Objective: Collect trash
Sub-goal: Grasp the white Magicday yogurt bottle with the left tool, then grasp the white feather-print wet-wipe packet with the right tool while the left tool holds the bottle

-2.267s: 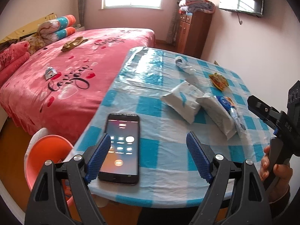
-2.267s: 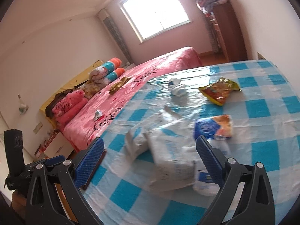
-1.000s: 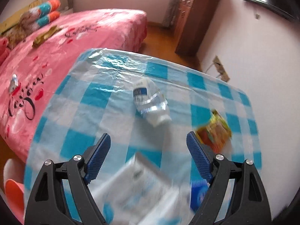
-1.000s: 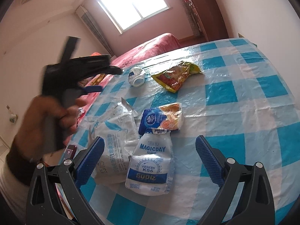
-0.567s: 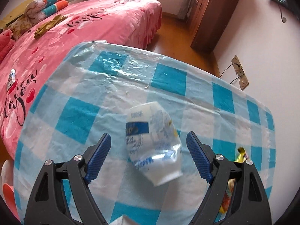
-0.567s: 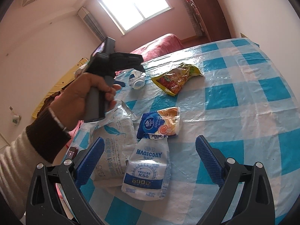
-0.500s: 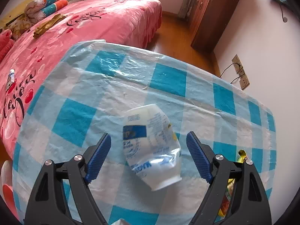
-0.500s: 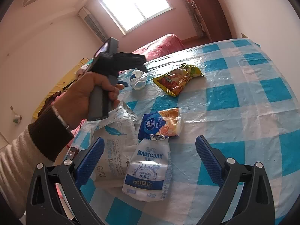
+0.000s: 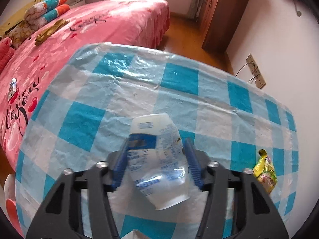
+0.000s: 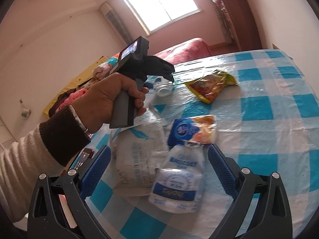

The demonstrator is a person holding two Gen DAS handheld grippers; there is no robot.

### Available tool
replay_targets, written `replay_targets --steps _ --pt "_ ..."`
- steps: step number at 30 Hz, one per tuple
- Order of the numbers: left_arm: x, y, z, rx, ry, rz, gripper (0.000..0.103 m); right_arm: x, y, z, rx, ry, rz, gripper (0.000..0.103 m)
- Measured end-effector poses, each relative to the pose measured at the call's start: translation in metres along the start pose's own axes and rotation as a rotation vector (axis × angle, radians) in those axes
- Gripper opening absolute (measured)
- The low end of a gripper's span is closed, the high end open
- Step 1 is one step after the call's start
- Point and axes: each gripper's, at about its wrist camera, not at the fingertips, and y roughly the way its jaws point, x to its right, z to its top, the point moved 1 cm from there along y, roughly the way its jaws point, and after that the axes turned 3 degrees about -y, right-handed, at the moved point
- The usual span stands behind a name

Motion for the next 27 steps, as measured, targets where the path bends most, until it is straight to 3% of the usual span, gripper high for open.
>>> replay_targets --steps 1,5,14,21,27 --pt "-0.001 -0.003 -0.001 0.000 -0.004 -0.016 0.029 -0.003 0.002 -0.001 -0.006 -0.009 0.006 0.097" --pt "-0.003 -0.009 -0.011 -0.013 0.032 -0.026 0.028 -0.010 0.009 -0.003 -0.027 -0.035 0.010 0.097" --pt "-0.025 -0.025 -0.033 -0.030 0.009 -0.123 0.023 -0.035 0.021 -0.011 -0.054 -0.139 0.017 0.097" --pt "-0.045 -0.045 -0.049 -0.019 -0.020 -0.188 0.022 -0.043 0.036 -0.014 -0.103 -0.160 0.080 0.096" --pt "-0.066 -0.069 -0.060 0.005 -0.048 -0.246 0.022 -0.041 0.046 -0.014 -0.141 -0.160 0.031 0.096"
